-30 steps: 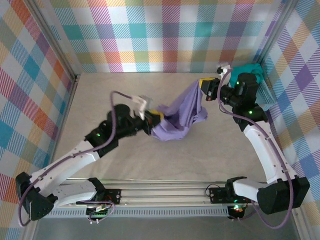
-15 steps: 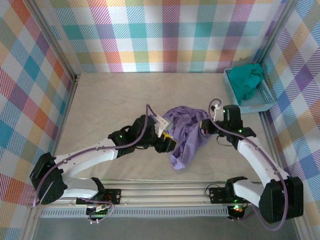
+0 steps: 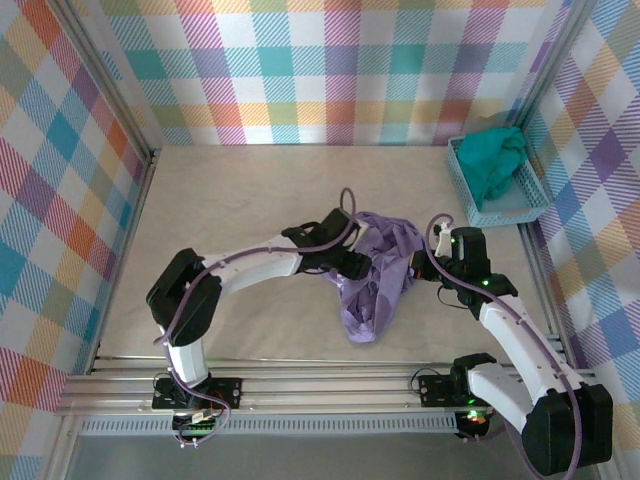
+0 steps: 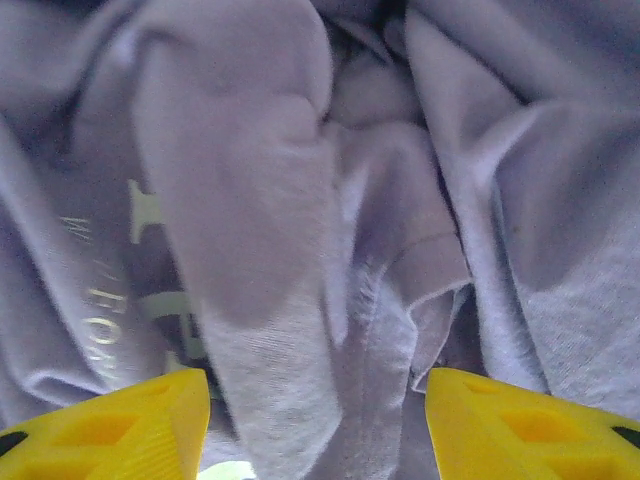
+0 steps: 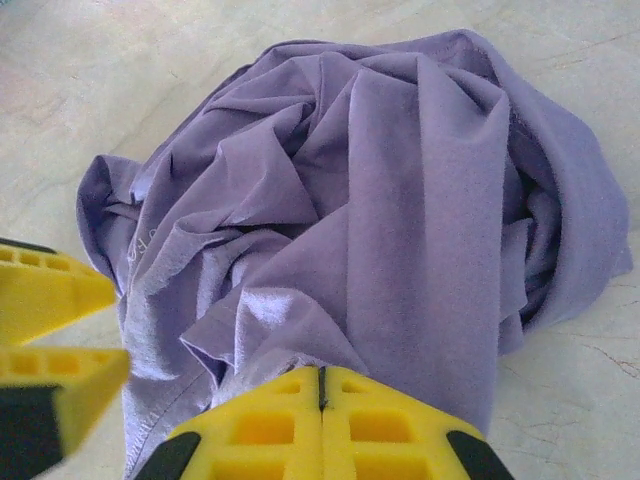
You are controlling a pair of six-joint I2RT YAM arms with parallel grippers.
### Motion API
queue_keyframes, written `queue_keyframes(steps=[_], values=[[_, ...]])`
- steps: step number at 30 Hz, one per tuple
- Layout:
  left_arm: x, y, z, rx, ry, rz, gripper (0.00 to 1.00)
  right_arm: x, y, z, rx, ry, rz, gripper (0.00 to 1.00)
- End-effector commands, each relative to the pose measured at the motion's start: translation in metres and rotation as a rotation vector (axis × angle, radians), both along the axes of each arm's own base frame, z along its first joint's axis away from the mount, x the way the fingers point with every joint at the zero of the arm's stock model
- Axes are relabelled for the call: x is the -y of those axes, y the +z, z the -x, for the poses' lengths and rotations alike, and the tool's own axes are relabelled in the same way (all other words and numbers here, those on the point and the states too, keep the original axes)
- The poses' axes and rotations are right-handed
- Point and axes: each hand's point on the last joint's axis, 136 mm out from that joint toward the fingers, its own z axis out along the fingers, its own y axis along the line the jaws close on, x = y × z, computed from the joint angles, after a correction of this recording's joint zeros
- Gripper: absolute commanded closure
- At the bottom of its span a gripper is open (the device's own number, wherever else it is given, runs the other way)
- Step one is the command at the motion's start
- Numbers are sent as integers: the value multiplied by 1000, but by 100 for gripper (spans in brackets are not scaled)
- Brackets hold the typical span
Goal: Fold the inside-out t-shirt
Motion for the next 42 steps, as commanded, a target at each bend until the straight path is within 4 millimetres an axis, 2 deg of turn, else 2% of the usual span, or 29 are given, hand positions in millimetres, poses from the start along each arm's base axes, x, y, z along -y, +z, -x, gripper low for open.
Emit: queue_keyframes(steps=[1,4,7,10,14,16,19,21,22,23,25,28,29,30,32,35,38,40,42], values=[[-6,-1,15,72,-68,-139,41,2,13,-6,42,-2,11,100],[-16,0,25,116,-58,-217,42,0,13,-8,44,7,9,100],[-24,-5,45,94,-67,-246,42,-2,13,-10,44,16,5,100],[-25,-20,69,-5,-89,-234,41,-4,12,-13,42,23,2,100],[-26,-41,77,-70,-75,-265,43,-7,13,-16,43,35,-10,100],[-22,-48,77,-88,-76,-267,48,-7,15,-18,48,35,-11,100],[-13,-47,72,-91,-76,-240,72,-6,27,-21,81,34,0,100],[-9,-32,61,-83,-38,-166,89,-4,42,-26,123,29,13,100],[-9,-23,54,-84,-16,-121,94,-3,50,-28,148,27,22,100],[-9,-10,46,-87,9,-62,98,-2,62,-31,179,29,35,100],[-16,15,31,-73,63,39,100,-2,89,-38,250,40,58,100],[-39,59,10,-50,154,213,100,-13,143,-44,376,113,45,100],[-52,69,1,-47,196,259,100,-20,161,-45,411,147,19,100],[-68,74,-6,-51,243,282,100,-28,175,-46,435,182,-9,100],[-97,70,-22,-55,334,287,100,-45,191,-50,451,245,-52,100],[-137,51,-41,-72,454,240,99,-72,193,-64,443,315,-75,100],[-172,31,-57,-63,563,173,90,-106,186,-82,417,387,-102,100],[-193,23,-62,-28,620,85,76,-128,175,-95,382,428,-117,100],[-195,26,-59,0,600,73,61,-147,165,-106,346,468,-139,100]])
